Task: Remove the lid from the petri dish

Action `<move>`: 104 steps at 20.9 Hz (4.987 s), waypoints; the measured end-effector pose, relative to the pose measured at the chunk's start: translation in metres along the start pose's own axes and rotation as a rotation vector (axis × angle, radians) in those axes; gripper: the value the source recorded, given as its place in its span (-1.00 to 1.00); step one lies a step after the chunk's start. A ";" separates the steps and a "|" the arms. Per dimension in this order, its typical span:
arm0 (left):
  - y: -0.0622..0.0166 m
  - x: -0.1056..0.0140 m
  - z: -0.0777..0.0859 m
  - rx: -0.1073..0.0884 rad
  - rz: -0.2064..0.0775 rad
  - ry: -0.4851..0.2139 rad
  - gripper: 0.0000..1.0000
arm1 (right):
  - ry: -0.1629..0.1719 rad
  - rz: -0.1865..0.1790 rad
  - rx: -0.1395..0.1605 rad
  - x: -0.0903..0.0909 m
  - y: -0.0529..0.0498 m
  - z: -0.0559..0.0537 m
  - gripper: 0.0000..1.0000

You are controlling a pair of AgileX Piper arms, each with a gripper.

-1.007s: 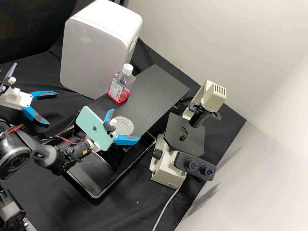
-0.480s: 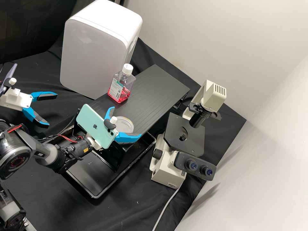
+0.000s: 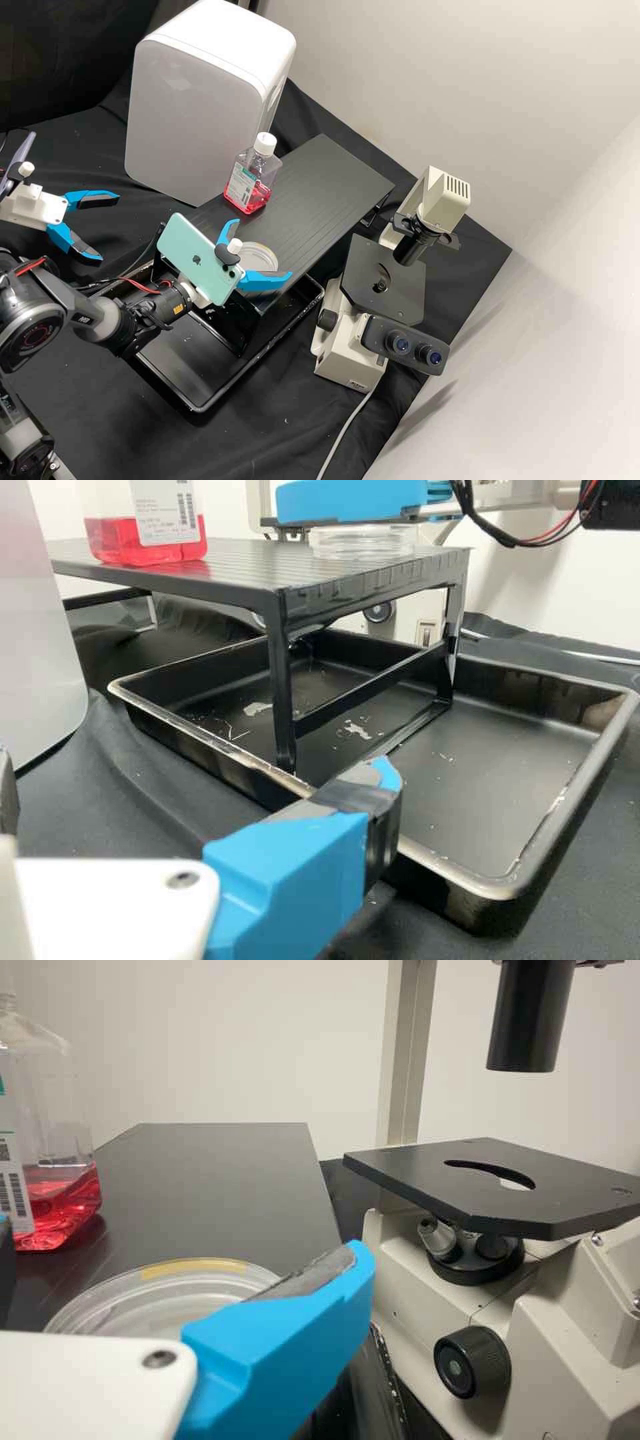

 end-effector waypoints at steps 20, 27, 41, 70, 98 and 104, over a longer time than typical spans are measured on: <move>0.0000 0.000 0.000 0.000 0.000 0.000 1.00 | 0.006 0.006 0.000 0.000 0.000 0.000 -1.00; 0.0000 0.000 0.000 0.000 0.000 0.000 1.00 | 0.008 0.008 0.000 0.001 0.000 0.000 1.00; 0.0000 0.000 0.000 0.000 0.000 0.000 1.00 | 0.008 0.008 0.000 0.001 0.000 0.000 1.00; 0.0000 0.000 0.000 0.000 0.000 0.000 1.00 | 0.007 -0.022 -0.023 0.002 -0.008 0.001 1.00; -0.0002 0.000 0.001 0.001 -0.001 -0.003 1.00 | -0.003 0.024 -0.019 -0.003 0.004 0.003 1.00; -0.0002 0.000 0.001 0.001 -0.001 -0.003 1.00 | -0.002 0.020 -0.019 -0.003 0.003 0.003 1.00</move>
